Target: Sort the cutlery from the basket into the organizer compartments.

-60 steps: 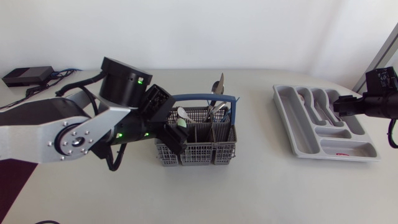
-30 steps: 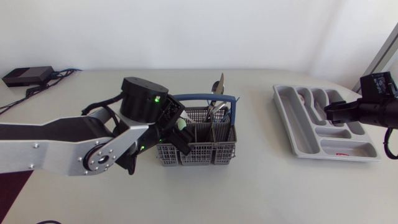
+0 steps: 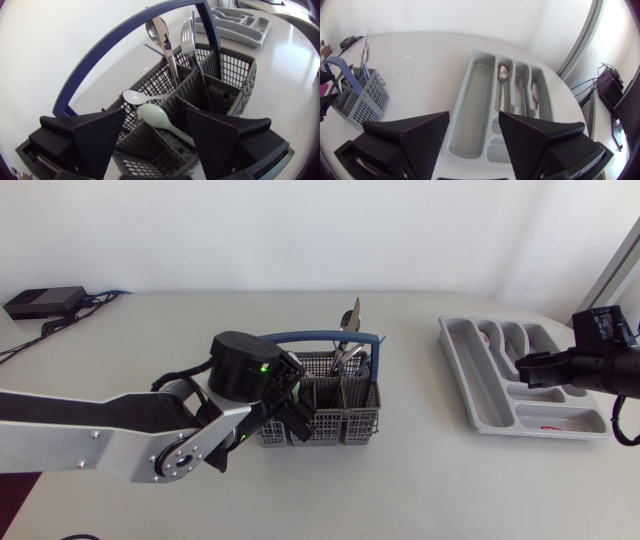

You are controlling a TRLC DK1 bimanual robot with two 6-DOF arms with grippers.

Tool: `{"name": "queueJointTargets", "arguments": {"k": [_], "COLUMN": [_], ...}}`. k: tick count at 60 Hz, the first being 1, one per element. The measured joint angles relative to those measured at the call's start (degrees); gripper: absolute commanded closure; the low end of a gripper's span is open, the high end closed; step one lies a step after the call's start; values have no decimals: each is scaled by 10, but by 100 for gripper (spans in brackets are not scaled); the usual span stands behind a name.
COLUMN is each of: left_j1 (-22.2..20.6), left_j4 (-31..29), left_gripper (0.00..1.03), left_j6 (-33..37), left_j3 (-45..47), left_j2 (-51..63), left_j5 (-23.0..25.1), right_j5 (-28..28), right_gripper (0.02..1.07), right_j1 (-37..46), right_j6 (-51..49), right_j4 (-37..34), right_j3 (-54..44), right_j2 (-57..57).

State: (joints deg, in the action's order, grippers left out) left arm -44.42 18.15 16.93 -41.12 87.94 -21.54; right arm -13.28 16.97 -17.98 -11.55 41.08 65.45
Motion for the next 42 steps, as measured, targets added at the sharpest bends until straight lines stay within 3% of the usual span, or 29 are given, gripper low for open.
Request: {"name": "queueJointTargets", "arguments": {"k": [20, 23, 42], "left_j1": [10, 12, 43], "left_j4": [40, 40, 16], "left_gripper": [21, 27, 45], "left_j6": [11, 11, -4], "left_j3": [4, 4, -2], "left_j2": [17, 18, 18], "left_j5": [1, 6, 111], "right_j5": [0, -1, -2], "right_gripper": [35, 35, 34], "right_j1": [0, 0, 2], "right_j6": [0, 0, 0], "right_j4": [16, 18, 33], "right_j3": [-8, -9, -20], "right_j2": [0, 0, 0]}}
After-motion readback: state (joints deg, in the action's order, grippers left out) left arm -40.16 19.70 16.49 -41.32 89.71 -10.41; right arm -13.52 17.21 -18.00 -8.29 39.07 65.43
